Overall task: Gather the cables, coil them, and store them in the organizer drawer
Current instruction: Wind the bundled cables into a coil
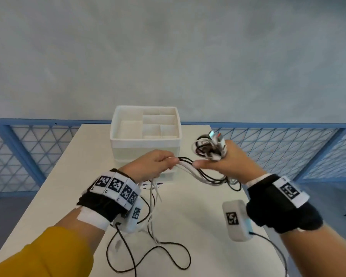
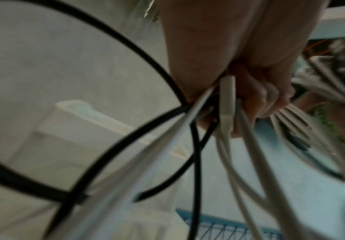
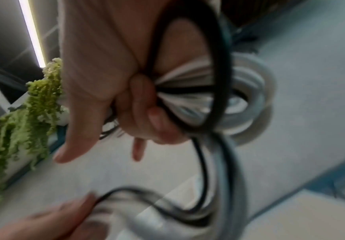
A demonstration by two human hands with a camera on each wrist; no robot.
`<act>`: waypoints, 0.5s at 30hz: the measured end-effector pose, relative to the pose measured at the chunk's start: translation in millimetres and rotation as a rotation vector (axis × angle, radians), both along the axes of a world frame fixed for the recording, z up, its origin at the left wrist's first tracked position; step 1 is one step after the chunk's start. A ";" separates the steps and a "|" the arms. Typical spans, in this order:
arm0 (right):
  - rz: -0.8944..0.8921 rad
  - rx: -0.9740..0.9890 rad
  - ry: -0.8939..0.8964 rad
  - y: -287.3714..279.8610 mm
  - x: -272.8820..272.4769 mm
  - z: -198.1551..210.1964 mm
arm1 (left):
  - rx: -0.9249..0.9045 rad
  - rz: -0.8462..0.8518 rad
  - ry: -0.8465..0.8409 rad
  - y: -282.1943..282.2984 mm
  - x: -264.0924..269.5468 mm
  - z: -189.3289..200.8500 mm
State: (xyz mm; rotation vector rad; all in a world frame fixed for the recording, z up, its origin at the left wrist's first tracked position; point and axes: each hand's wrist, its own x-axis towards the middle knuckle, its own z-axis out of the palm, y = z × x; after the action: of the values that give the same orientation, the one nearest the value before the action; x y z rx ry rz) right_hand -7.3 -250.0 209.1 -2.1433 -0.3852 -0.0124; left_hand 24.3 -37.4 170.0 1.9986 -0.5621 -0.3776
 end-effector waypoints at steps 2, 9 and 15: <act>0.051 0.011 0.026 12.7 0.1 -11.7 | 0.022 -0.030 -0.032 -13.1 -4.6 9.8; 0.017 0.089 0.057 31.5 2.5 -31.9 | -0.140 -0.019 0.049 -12.2 -10.8 10.7; 0.003 0.439 0.231 22.1 -4.6 -2.7 | -0.024 0.075 -0.092 12.8 -5.2 -26.9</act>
State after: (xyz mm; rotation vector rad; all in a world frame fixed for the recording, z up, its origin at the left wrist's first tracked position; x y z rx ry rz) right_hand -11.9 -227.8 206.4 -1.6881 -0.2253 0.1391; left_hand 19.1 -24.6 143.0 2.0151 -0.5451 -0.2329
